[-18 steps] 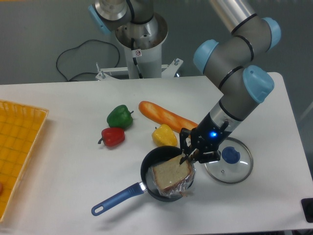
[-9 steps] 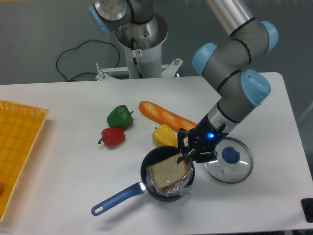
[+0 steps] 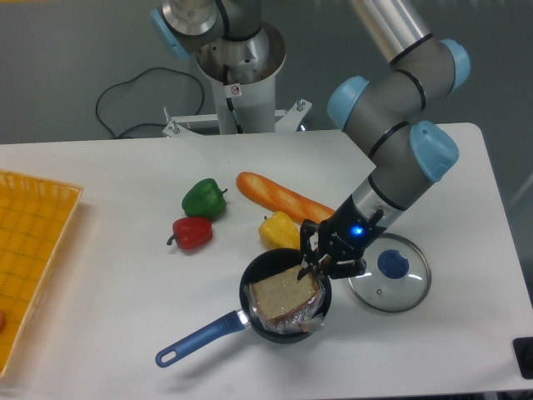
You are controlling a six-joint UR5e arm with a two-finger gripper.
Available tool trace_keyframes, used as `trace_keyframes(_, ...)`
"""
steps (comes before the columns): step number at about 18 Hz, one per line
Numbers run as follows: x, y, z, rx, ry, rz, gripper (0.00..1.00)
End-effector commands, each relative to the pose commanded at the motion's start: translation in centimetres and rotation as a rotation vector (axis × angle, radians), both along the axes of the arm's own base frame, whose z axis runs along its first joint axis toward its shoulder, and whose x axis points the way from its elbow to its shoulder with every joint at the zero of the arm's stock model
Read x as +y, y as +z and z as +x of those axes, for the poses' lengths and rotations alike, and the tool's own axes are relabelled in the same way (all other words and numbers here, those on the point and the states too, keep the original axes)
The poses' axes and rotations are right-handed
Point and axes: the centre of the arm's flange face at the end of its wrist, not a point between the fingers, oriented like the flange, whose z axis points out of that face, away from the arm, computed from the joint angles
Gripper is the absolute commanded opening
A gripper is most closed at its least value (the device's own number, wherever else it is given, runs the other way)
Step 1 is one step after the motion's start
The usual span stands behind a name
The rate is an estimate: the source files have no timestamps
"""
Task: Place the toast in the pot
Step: 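Hold the toast in the pan and settle it flat on the pan bottom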
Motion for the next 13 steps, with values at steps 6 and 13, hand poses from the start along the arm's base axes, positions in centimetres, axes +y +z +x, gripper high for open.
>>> trace_keyframes(6, -0.1, -1.0, 0.2, 0.004, -0.027, 0.002, 0.12)
trace_keyframes(13, -0.2, -1.5, 0.4, 0.007, -0.042, 0.007, 0.13)
